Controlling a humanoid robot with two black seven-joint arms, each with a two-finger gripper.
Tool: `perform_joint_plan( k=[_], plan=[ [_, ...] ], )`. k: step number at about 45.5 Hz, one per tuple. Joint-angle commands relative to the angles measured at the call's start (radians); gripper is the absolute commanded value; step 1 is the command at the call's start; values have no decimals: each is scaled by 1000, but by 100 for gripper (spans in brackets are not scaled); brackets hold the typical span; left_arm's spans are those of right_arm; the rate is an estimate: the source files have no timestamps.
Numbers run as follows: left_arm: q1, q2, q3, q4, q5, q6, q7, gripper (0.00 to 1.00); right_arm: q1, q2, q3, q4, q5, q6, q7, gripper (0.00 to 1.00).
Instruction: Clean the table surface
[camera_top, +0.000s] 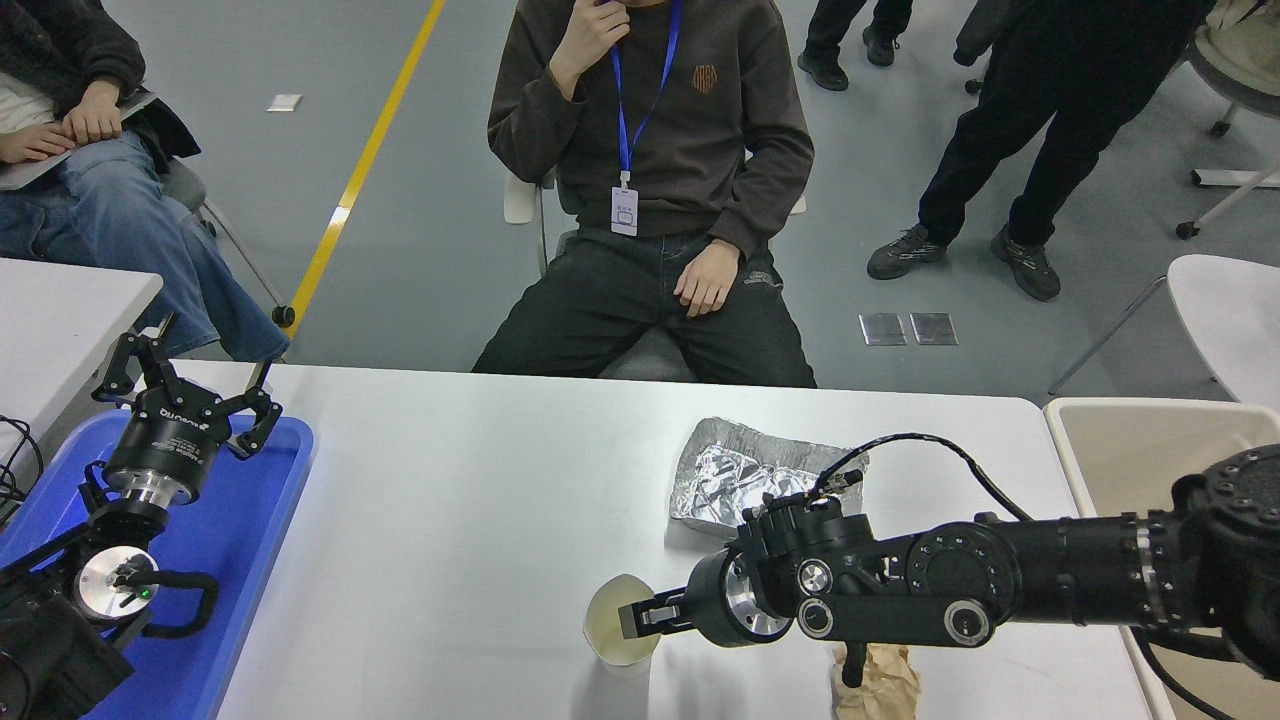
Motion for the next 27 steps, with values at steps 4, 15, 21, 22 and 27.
perform_joint_plan(
  k=[4, 15, 21, 22, 27],
  plan=[
    [0, 0, 0, 0, 0, 0, 0, 100, 14, -16, -14, 2, -15, 2, 49, 0],
    [0, 0, 0, 0, 0, 0, 0, 100, 48, -48, -8, 21, 2, 22, 49, 0],
    [0, 0, 0, 0, 1, 0, 0, 100, 83, -76, -10, 45, 21, 21, 49, 0],
    [0, 0, 0, 0, 0, 0, 0, 100, 94, -82, -11, 48, 29, 21, 49, 0],
    [0, 0, 0, 0, 1, 0, 0, 100, 140, -120, -16, 83, 81, 36, 51, 0]
  ],
)
